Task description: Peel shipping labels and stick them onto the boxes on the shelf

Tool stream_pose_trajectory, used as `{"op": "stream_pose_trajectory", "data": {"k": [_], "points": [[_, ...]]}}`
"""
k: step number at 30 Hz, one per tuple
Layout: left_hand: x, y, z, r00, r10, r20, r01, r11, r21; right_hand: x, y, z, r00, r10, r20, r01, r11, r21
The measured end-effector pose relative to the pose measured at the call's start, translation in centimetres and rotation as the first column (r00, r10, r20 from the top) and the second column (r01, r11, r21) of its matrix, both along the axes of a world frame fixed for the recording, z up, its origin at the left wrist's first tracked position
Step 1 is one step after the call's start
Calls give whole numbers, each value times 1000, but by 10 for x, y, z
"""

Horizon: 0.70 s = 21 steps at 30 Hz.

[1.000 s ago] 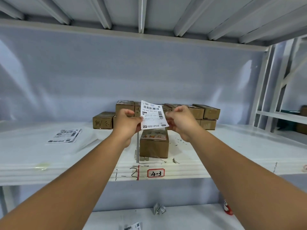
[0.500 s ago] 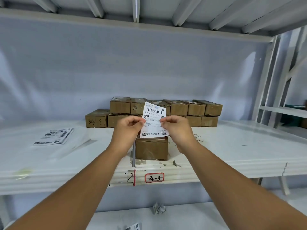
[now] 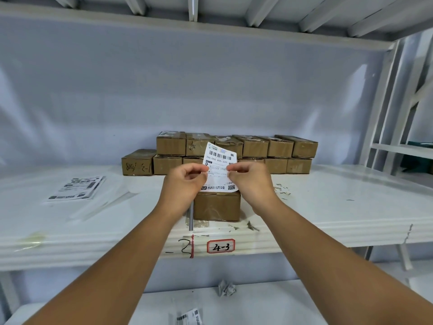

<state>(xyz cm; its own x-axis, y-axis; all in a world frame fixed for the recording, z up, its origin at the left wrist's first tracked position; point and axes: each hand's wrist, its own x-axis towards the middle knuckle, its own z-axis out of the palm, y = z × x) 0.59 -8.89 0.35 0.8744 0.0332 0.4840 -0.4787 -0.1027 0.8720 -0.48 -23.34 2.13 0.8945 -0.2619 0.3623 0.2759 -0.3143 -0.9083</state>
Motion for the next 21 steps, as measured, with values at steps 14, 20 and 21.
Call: {"op": "stream_pose_trajectory", "data": {"k": [14, 20, 21], "points": [[0, -1, -5, 992, 60, 114, -77, 985, 152, -6, -1, 1, 1000, -10, 0, 10, 984, -176], [-1, -3, -7, 942, 131, 310, -229, 924, 306, -8, 1, 4, 1000, -11, -24, 3, 956, -294], [-1, -3, -7, 940, 136, 314, -242, 912, 332, -8, 0, 4, 1000, -14, -27, 5, 951, -309]]}}
